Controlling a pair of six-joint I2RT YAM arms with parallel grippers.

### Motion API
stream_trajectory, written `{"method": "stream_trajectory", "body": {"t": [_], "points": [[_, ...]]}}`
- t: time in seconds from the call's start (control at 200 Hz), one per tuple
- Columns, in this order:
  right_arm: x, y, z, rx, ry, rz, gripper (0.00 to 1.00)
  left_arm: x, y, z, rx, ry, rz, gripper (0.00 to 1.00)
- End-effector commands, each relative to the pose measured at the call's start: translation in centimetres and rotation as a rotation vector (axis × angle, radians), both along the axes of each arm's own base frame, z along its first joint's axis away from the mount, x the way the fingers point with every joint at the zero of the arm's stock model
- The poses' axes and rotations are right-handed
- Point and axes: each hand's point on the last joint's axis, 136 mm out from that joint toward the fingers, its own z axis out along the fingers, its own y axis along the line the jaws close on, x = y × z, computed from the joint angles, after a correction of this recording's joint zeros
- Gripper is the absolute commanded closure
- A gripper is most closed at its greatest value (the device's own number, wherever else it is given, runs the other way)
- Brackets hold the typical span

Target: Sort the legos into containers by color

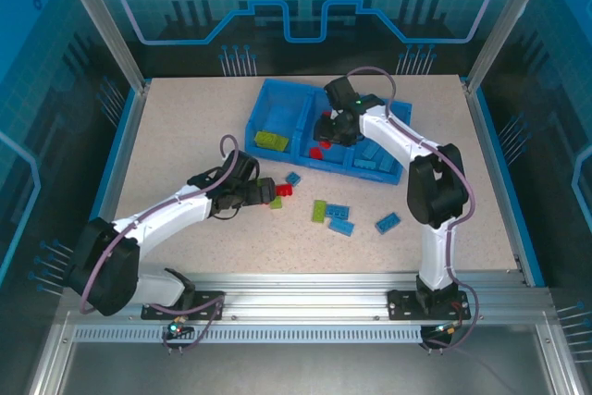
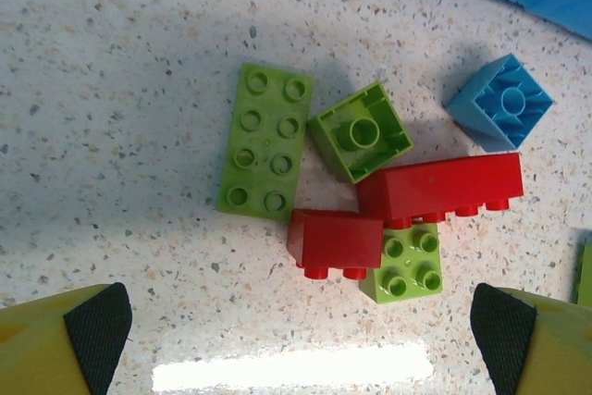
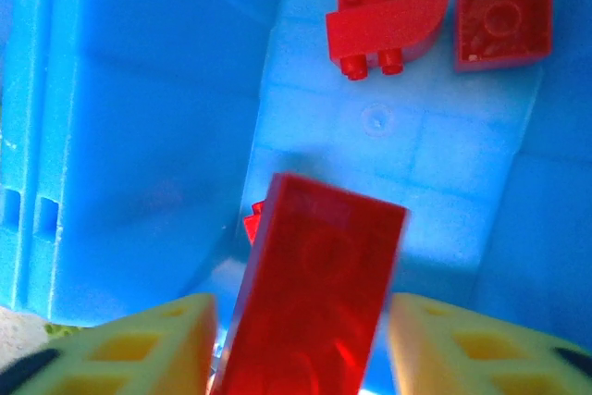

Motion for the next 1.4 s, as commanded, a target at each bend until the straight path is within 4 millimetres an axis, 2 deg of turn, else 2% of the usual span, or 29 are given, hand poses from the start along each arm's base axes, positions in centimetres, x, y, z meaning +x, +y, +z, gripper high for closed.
{"method": "stream_trajectory", "body": {"t": [0.0, 0.105, 0.22, 0.29, 0.455, 0.62, 0.865, 1.08, 1.396], "points": [[-0.1, -0.1, -0.3, -0.022, 0.032, -0.013, 0.41, -0.4, -0.3, -0.7, -0.024, 0.04, -0.013, 0.01], [-0.6, 1.0, 0.9, -0.01, -0.004, 0.039, 0.31, -0.4, -0.5, -0.7, -0.031, 0.035, -0.025, 0.02], [-1.9, 1.8, 2.3, 0.002, -0.04, 0.085, 0.29, -0.6, -1.0, -0.6, -0.035, 0.033, -0.041, 0.04], [-2.9, 1.7, 2.9, 0.007, -0.057, 0.099, 0.27, -0.9, -1.7, -0.4, -0.027, 0.024, -0.075, 0.05], [-5.7, -0.2, 2.7, -0.014, -0.064, 0.109, 0.25, -2.1, -5.2, 0.3, 0.012, -0.026, -0.227, 0.06], [-8.2, -2.6, 2.8, -0.024, -0.074, 0.101, 0.23, -3.5, -8.9, -0.2, 0.049, -0.014, -0.359, 0.07], [-9.5, -7.4, 2.7, -0.01, -0.052, -0.017, 0.22, -4.5, -13.6, -1.2, 0.005, 0.03, -0.427, 0.1], [-9.9, -9.1, 2.7, -0.013, -0.048, -0.051, 0.22, -4.8, -15.9, -2.4, 0.006, 0.07, -0.458, 0.11], [-10.3, -9.8, 2.1, -0.012, -0.034, -0.068, 0.22, -4.6, -17.4, -3.6, -0.009, 0.103, -0.467, 0.13]]}}
